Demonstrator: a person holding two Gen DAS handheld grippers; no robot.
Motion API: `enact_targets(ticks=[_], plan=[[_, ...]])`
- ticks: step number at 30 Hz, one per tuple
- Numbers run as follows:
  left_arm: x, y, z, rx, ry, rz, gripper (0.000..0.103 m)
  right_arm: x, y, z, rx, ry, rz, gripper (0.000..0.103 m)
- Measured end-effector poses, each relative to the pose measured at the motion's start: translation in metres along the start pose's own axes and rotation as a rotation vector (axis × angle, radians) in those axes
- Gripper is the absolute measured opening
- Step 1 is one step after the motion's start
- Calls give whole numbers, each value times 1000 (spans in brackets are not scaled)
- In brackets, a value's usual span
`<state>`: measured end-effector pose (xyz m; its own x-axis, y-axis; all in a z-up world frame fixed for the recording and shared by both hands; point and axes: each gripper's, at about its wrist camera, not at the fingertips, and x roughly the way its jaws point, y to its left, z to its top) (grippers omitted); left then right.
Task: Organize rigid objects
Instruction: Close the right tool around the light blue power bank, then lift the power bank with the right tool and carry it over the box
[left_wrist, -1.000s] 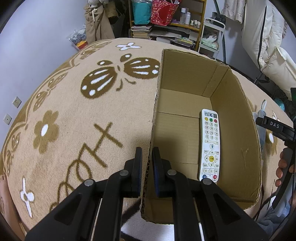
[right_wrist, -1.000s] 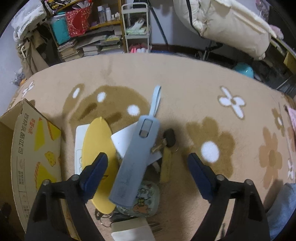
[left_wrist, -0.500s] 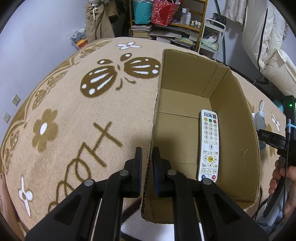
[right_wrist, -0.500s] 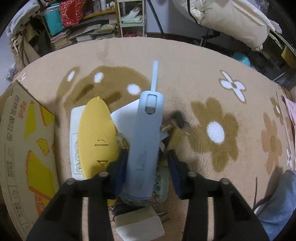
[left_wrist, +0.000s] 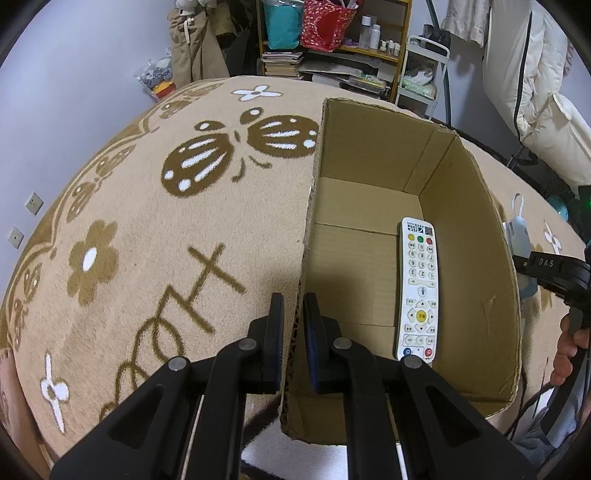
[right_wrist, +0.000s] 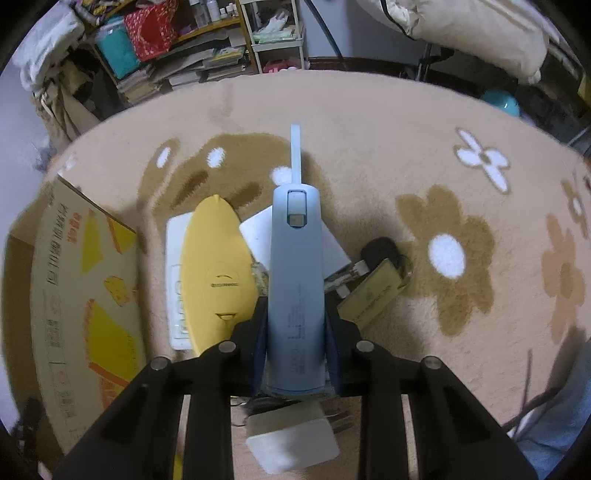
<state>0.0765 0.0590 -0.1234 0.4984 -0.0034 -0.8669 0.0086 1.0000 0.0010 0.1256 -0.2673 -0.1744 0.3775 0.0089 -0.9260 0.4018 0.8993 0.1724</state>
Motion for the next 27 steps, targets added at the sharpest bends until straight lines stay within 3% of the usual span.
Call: enact_targets(ticks=[17,27], plan=[[0,-1,0,-4,2,-3,9,-13,-20,2,28,-16,96,29],[0,-4,0,7,0,4,9,-39,-20,-4,42,-84,124,29]])
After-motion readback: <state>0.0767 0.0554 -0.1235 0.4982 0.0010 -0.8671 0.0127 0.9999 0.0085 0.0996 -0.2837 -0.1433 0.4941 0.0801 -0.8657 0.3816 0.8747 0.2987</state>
